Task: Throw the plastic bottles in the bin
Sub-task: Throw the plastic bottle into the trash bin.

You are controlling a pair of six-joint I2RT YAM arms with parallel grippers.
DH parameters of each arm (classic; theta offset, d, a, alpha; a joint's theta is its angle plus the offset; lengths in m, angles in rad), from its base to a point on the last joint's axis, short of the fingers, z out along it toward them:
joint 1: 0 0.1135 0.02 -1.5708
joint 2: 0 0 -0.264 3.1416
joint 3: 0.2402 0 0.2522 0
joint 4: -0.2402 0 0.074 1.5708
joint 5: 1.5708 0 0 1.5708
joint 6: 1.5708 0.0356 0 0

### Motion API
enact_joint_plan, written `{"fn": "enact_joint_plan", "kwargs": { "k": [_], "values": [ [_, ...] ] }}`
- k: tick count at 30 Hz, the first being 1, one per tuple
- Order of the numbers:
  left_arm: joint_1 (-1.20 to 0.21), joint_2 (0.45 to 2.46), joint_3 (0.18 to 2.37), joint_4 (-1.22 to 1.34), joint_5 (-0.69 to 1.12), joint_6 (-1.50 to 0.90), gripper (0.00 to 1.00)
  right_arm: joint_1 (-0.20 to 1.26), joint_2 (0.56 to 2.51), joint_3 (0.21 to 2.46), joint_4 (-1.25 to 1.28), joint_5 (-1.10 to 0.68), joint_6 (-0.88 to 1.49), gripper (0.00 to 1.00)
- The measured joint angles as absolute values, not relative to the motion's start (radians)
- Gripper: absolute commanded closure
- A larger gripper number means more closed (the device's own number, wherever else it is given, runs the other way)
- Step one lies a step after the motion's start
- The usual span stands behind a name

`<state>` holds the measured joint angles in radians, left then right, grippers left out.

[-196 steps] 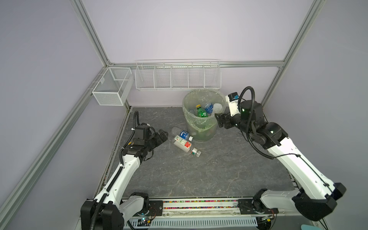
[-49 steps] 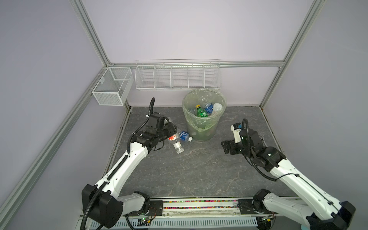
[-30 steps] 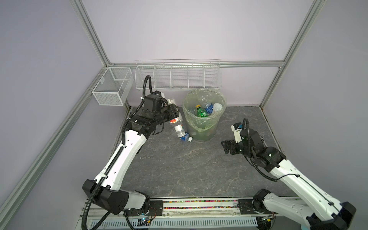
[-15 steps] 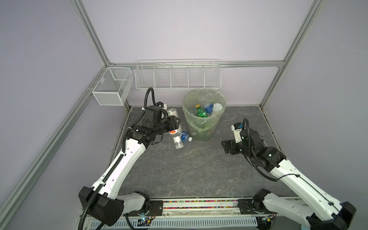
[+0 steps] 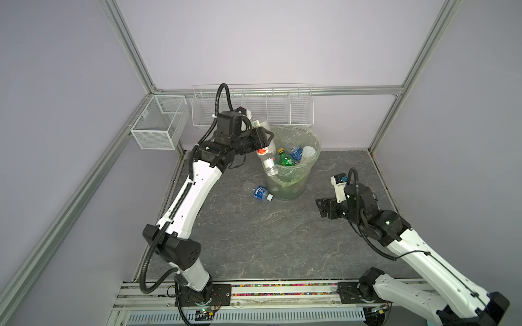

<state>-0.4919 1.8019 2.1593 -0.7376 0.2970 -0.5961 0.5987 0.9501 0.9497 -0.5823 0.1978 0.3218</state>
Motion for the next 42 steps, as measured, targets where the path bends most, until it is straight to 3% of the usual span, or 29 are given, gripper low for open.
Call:
{"fn": "enact_joint_plan", "kwargs": {
  "k": [1, 2, 7, 13, 19, 26, 42],
  "values": [
    [-0.494, 1.859, 2.237, -0.750, 0.306, -0.600, 0.09, 0.599, 0.950, 0.949, -0.583, 0.198, 0.322, 0.12],
    [-0.495, 1.932, 2.339, -0.776, 0.315, -0.605, 0.00, 0.599, 0.947, 0.949, -0.583, 0.198, 0.322, 0.12],
    [-0.496, 2.204, 2.688, -0.881, 0.365, -0.636, 0.01, 0.599, 0.916, 0.948, -0.587, 0.205, 0.324, 0.12],
    [-0.496, 2.202, 2.650, -0.905, 0.408, -0.667, 0.01, 0.599, 0.884, 0.948, -0.587, 0.215, 0.329, 0.12],
    [-0.496, 2.039, 2.568, -0.892, 0.412, -0.669, 0.01, 0.598, 0.887, 0.948, -0.591, 0.217, 0.330, 0.12],
    [-0.494, 1.811, 2.411, -0.854, 0.399, -0.626, 0.01, 0.597, 0.922, 0.949, -0.594, 0.216, 0.330, 0.12],
    [-0.323, 1.499, 1.707, -0.772, 0.355, -0.563, 0.01, 0.664, 1.030, 0.950, -0.572, 0.147, 0.306, 0.12]
  ]
}}
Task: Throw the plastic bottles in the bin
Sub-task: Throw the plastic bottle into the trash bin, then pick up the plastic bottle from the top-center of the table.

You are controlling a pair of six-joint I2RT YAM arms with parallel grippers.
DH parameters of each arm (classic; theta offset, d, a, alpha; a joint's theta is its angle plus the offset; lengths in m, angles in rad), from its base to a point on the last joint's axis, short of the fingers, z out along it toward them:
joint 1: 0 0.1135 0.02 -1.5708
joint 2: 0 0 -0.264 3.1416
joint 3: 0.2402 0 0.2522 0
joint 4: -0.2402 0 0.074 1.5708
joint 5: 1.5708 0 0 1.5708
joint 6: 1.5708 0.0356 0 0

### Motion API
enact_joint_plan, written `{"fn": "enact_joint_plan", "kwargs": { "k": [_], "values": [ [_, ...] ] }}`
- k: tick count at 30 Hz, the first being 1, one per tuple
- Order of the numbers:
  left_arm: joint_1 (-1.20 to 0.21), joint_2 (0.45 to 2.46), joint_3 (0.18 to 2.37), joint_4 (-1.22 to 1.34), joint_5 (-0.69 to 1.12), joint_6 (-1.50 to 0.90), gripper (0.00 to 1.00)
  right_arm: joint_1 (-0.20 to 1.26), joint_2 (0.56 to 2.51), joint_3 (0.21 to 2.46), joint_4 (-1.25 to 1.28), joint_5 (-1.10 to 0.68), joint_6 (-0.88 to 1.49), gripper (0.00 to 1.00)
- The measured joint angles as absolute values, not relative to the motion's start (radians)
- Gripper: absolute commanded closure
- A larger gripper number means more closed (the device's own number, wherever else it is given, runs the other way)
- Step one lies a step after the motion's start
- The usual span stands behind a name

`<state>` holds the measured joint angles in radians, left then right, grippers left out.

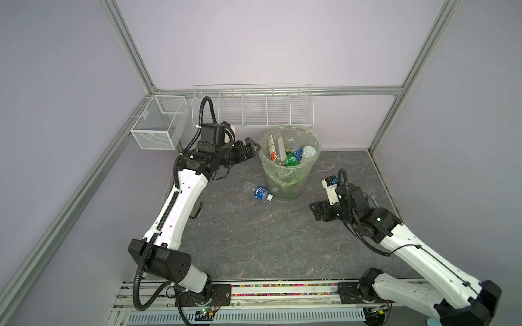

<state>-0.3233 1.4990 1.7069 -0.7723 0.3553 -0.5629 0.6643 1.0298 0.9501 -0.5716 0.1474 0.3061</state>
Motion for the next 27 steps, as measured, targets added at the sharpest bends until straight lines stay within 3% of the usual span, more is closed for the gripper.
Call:
{"fn": "enact_joint_plan", "kwargs": {
  "k": [13, 27],
  "values": [
    [-0.127, 1.345, 1.374, -0.697, 0.407, -0.547, 0.01, 0.807, 1.253, 1.020, -0.500, 0.141, 0.272, 0.12],
    [0.023, 1.277, 1.148, -0.660, 0.454, -0.530, 0.01, 0.945, 1.561, 1.265, -0.489, 0.189, 0.220, 0.12]
  ]
}}
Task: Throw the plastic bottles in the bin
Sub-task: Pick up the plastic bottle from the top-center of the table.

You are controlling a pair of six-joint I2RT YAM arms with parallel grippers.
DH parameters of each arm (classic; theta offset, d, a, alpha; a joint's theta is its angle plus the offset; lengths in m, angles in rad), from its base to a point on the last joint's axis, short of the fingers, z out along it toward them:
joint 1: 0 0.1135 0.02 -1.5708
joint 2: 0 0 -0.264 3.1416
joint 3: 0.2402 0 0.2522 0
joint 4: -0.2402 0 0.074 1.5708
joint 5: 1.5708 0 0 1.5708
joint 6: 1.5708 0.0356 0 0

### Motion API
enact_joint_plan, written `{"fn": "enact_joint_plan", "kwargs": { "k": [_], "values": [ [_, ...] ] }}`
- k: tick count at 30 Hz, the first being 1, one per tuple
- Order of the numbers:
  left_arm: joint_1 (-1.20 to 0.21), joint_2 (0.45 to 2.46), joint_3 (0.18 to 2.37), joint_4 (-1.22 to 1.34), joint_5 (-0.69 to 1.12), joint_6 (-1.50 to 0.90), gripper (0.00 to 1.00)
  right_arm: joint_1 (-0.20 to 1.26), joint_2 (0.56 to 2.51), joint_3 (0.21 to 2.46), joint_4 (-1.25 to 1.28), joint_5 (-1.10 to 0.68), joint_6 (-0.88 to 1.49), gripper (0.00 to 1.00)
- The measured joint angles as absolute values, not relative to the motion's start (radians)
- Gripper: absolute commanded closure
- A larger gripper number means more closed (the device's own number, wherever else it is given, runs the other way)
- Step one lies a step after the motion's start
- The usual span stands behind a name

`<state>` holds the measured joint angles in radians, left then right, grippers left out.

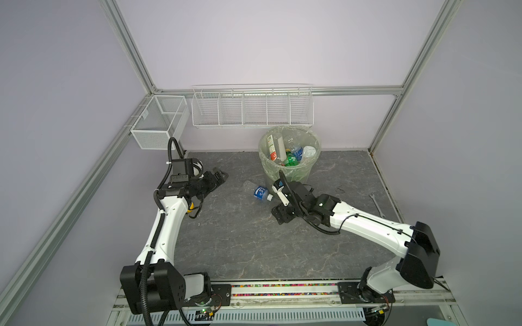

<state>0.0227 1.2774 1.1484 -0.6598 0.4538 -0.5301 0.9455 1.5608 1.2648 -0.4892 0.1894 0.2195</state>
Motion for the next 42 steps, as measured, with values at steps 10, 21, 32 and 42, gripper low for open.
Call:
{"fn": "enact_joint_plan", "kwargs": {
  "k": [10, 21, 32, 42],
  "values": [
    [0.078, 1.234, 1.048, -0.657, 0.411, -0.541, 0.01, 0.957, 1.748, 1.404, -0.497, 0.178, 0.190, 0.12],
    [0.095, 1.229, 1.010, -0.716, 0.266, -0.514, 0.01, 0.957, 1.947, 1.601, -0.517, 0.168, 0.149, 0.12],
    [0.105, 1.205, 1.000, -0.716, 0.236, -0.510, 0.01, 0.955, 2.131, 1.788, -0.556, 0.221, 0.097, 0.12],
    [0.107, 1.204, 0.994, -0.716, 0.238, -0.510, 0.01, 0.923, 2.268, 1.925, -0.560, 0.270, 0.065, 0.12]
  ]
}}
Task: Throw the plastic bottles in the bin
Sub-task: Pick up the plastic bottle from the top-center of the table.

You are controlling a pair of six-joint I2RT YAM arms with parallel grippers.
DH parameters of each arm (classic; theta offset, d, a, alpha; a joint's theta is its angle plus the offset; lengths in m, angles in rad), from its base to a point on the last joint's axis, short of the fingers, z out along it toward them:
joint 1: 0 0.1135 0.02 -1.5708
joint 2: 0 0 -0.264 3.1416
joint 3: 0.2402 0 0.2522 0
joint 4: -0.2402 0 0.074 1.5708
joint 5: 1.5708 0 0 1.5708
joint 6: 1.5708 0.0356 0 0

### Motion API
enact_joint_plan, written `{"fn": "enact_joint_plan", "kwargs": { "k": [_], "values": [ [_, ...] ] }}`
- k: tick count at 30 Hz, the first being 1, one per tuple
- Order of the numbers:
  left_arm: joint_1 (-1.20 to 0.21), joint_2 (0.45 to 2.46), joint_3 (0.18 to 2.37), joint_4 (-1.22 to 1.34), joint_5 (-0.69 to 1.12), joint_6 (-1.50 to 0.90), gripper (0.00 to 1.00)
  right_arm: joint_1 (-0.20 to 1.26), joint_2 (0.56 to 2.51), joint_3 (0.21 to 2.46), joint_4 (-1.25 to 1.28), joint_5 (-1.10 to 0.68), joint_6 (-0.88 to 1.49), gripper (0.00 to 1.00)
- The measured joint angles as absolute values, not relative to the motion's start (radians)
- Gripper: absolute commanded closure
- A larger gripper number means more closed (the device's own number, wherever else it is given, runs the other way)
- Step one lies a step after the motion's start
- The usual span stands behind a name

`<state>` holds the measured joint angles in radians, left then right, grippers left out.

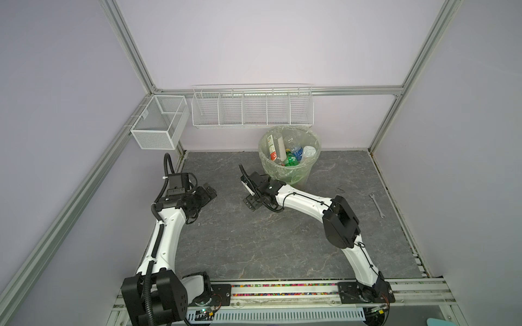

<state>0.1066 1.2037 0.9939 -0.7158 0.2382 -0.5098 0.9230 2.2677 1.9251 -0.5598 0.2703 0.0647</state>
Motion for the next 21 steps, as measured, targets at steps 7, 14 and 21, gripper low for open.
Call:
{"fn": "enact_joint_plan", "kwargs": {
  "k": [7, 14, 21],
  "values": [
    [0.107, 1.200, 0.981, -0.716, 0.243, -0.510, 0.01, 0.895, 2.355, 2.029, -0.563, 0.294, 0.059, 0.12],
    [0.107, 1.200, 0.981, -0.715, 0.244, -0.510, 0.01, 0.871, 2.428, 2.072, -0.567, 0.268, 0.059, 0.11],
    [0.107, 1.200, 0.981, -0.709, 0.268, -0.510, 0.01, 0.875, 2.423, 2.012, -0.553, 0.237, 0.060, 0.01]
  ]
}}
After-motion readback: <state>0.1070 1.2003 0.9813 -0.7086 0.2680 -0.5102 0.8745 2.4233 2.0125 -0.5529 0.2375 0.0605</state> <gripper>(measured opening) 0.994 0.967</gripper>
